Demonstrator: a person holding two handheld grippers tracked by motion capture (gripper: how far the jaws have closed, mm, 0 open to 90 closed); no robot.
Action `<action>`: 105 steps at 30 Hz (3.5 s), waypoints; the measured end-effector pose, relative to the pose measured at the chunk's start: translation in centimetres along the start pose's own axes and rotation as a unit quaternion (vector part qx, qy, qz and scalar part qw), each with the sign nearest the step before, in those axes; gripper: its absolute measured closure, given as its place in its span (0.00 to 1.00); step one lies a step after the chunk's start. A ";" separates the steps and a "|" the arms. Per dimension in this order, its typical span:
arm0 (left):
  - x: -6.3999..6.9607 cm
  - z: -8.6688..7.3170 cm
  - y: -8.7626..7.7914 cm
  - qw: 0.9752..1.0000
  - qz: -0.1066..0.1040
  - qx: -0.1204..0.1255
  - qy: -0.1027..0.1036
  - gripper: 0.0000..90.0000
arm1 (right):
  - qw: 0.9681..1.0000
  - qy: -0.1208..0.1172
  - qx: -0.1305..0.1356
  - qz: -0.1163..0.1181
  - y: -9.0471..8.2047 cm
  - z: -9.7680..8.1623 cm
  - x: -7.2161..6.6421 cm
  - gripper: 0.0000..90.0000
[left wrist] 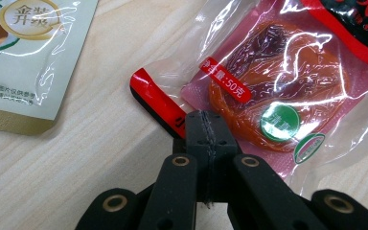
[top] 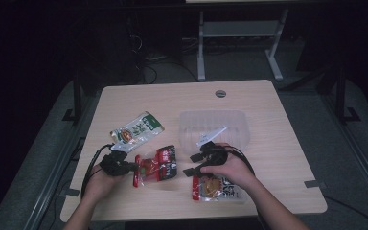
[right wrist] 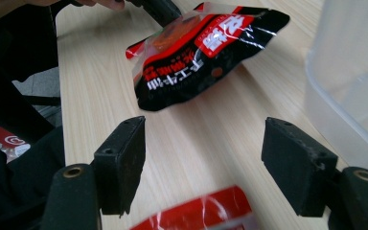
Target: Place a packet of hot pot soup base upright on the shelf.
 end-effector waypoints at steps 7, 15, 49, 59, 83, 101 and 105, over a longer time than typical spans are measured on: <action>-0.1 0.0 0.0 1.000 -0.004 0.000 -0.003 1.00 | 1.000 0.006 -0.001 0.014 1.6 0.8 0.0 0.36; -0.2 -0.1 0.0 1.000 -0.006 0.004 -0.005 1.00 | 1.000 0.012 -0.004 0.023 3.1 1.1 0.1 0.37; -0.5 -0.2 -0.1 1.000 -0.017 0.009 -0.019 1.00 | 0.999 0.023 -0.001 0.035 5.1 1.4 0.2 0.39; -0.4 -0.3 -0.1 1.000 -0.026 0.007 -0.013 1.00 | 0.999 0.025 0.009 0.042 6.4 2.9 -0.3 0.52; -0.5 -0.4 -0.2 0.999 -0.035 0.012 -0.020 1.00 | 0.997 0.045 0.015 0.054 7.5 4.1 -0.3 0.98; -0.5 -0.3 -1.0 0.998 -0.036 0.049 -0.029 0.85 | 0.992 0.047 0.047 0.105 5.3 4.5 -1.1 1.00; -0.3 -0.3 -1.2 0.998 -0.031 0.049 -0.023 0.70 | 0.992 0.036 0.053 0.108 4.0 4.6 -1.6 1.00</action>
Point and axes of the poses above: each handheld gripper's, and its own axes: y roughly forward along the jaws, z roughly out of its top, x roughly to its right, the point moved 5 cm from there along y, roughly forward along the jaws, and after that the axes turned 5 degrees about x, right-handed, at the moved point
